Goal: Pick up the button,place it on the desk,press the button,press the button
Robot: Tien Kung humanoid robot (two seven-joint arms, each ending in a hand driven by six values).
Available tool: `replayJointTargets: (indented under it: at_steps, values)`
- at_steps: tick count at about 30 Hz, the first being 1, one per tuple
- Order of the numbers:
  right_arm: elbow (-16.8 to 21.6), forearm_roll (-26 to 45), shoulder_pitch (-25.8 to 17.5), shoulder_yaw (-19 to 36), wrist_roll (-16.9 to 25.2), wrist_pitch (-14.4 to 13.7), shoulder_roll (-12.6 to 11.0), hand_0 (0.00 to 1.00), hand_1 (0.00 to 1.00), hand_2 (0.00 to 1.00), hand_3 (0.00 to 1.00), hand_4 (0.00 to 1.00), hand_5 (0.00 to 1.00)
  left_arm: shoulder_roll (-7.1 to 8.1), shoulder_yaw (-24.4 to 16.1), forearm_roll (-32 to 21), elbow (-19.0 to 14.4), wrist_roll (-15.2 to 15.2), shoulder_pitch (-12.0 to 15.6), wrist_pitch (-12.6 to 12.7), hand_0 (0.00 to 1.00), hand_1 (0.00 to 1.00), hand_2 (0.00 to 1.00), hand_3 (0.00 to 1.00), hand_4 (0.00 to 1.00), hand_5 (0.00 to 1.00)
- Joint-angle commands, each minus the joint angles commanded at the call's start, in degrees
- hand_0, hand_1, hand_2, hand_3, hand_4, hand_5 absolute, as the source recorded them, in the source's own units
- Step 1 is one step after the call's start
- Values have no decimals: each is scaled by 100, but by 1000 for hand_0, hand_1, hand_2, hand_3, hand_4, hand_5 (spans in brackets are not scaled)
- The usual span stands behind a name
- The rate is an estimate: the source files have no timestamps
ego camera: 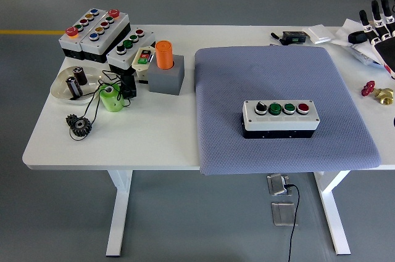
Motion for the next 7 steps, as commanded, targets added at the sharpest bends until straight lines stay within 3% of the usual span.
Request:
replayJointTargets:
  at_steps: [2, 3, 7]
  values:
    - [-18, -373, 56, -15, 73, 51, 26, 868, 802, 892, 888, 867, 413, 0, -59, 58, 0, 17, -3, 3, 671, 701, 722, 531, 376, 998]
    - [-26, -530, 71, -13, 105, 61, 36, 890, 829, 963, 998, 928, 214, 0, -76, 75, 0, 23, -1, 3, 672, 701, 722, 531, 375, 998]
    - [-82, -839, 114, -16, 130, 86, 23, 890, 829, 963, 998, 928, 214, 0, -95, 101, 0, 35, 14, 4, 672, 701, 722, 531, 375, 998]
